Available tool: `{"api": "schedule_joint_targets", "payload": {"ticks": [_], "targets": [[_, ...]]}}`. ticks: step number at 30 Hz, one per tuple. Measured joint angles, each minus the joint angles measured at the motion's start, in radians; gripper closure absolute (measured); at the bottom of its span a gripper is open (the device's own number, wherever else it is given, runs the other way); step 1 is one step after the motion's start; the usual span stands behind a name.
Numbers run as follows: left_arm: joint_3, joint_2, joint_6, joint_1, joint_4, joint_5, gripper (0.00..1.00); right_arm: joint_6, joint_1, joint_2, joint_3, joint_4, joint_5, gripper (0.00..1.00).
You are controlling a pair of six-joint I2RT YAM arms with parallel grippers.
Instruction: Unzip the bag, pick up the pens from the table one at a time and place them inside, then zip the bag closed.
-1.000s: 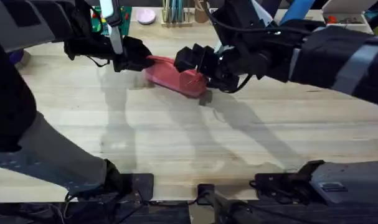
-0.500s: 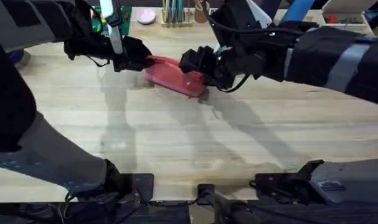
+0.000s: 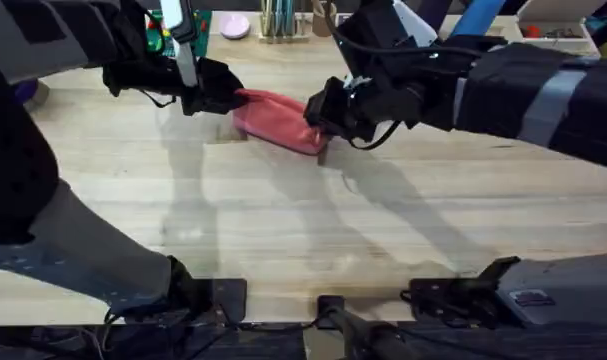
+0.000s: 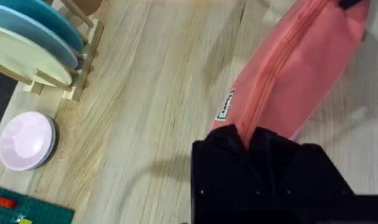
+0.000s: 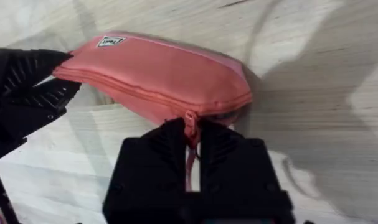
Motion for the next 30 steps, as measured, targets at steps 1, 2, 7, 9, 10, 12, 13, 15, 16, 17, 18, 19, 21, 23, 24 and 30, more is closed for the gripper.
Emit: {"api": "schedule_joint_targets", "payload": {"ticks": [1, 2, 7, 9, 10, 12, 13, 15, 16, 17, 18, 19, 21, 23, 24, 30], "targets": [[0.0, 0.0, 0.0, 0.0, 0.001, 0.0, 0.958, 0.0, 0.0, 0.0, 0.0, 0.001, 0.0, 0.909], [0.0, 0.0, 0.0, 0.0, 0.001, 0.0, 0.958, 0.0, 0.0, 0.0, 0.0, 0.001, 0.0, 0.929], [0.0, 0.0, 0.0, 0.0, 0.001, 0.0, 0.958, 0.0, -0.001, 0.0, 0.0, 0.001, -0.001, 0.971], [0.0, 0.0, 0.0, 0.0, 0.002, 0.0, 0.958, 0.0, -0.012, -0.005, 0.0, 0.001, -0.011, 0.97], [0.0, 0.0, 0.0, 0.0, 0.002, 0.0, 0.958, -0.002, -0.015, -0.009, 0.0, 0.001, -0.014, 0.967], [0.0, 0.0, 0.0, 0.0, 0.002, 0.001, 0.958, -0.008, -0.022, -0.019, 0.0, 0.001, -0.016, 0.966], [0.0, 0.0, 0.0, 0.0, 0.002, 0.002, 0.958, -0.008, -0.026, -0.025, 0.0, 0.0, -0.016, 0.966], [0.0, 0.0, 0.0, -0.002, 0.001, 0.004, 0.958, -0.009, -0.033, -0.041, 0.0, -0.004, -0.019, 0.966], [0.0, 0.0, 0.0, -0.003, 0.001, 0.006, 0.958, -0.011, -0.035, -0.049, 0.0, -0.007, -0.019, 0.966], [0.0, 0.0, 0.0, -0.004, 0.001, 0.008, 0.958, -0.011, -0.037, -0.056, 0.0, -0.011, -0.019, 0.966], [0.0, 0.0, 0.0, -0.006, 0.001, 0.009, 0.958, -0.012, -0.039, -0.063, 0.0, -0.015, -0.02, 0.966], [0.0, 0.0, 0.0, -0.008, 0.001, 0.011, 0.958, -0.012, -0.041, -0.068, 0.0, -0.018, -0.02, 0.967], [0.0, 0.0, 0.0, -0.01, 0.0, 0.012, 0.958, -0.012, -0.044, -0.075, 0.0, -0.023, -0.023, 0.968], [0.0, 0.0, 0.0, -0.011, -0.002, 0.014, 0.958, -0.013, -0.048, -0.077, 0.0, -0.029, -0.025, 0.969], [0.0, 0.0, 0.0, -0.012, -0.003, 0.016, 0.958, -0.014, -0.05, -0.078, 0.0, -0.033, -0.027, 0.969], [0.0, 0.0, 0.0, -0.024, -0.011, 0.03, 0.958, -0.026, -0.078, -0.108, 0.0, -0.063, -0.045, 0.969]]}}
